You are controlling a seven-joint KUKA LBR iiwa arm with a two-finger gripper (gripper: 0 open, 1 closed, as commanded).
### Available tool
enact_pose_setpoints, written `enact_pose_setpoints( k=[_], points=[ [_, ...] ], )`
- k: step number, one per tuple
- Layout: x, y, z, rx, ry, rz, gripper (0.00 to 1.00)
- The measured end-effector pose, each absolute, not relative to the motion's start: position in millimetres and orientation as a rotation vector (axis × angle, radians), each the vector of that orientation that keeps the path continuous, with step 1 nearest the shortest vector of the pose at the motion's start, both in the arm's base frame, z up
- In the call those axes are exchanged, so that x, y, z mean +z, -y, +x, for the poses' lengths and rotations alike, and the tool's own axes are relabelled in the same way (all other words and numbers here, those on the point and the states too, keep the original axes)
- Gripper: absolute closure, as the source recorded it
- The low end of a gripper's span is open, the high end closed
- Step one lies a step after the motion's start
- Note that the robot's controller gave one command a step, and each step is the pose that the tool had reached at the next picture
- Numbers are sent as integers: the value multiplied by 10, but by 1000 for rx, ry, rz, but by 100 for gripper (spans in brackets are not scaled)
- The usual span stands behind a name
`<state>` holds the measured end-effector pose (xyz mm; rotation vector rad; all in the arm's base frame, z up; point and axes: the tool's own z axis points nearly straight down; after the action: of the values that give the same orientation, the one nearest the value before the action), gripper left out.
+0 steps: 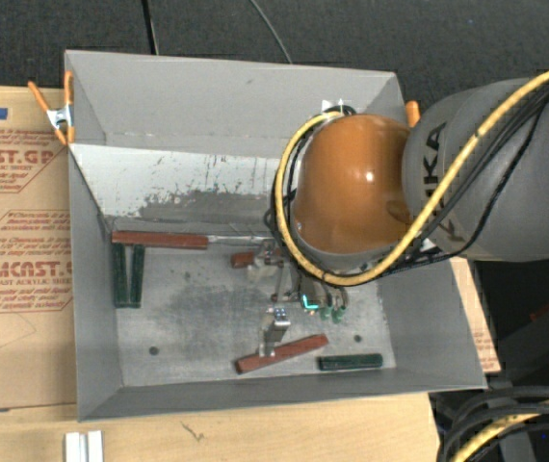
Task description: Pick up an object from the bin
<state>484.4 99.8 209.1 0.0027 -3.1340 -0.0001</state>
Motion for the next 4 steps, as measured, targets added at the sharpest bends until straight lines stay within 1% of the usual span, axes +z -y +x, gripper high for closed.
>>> enact_pose_setpoints(
  k=[1, 2, 3, 4],
  points=[
    [2127, -993, 4862, -1, 3142, 1, 0],
    [1769, -787, 4856, -2, 3144, 137, 0],
    [1126, -389, 5068, 0, 3130, 330, 0],
    [760, -372, 4916, 6, 3151, 226, 100]
  ],
)
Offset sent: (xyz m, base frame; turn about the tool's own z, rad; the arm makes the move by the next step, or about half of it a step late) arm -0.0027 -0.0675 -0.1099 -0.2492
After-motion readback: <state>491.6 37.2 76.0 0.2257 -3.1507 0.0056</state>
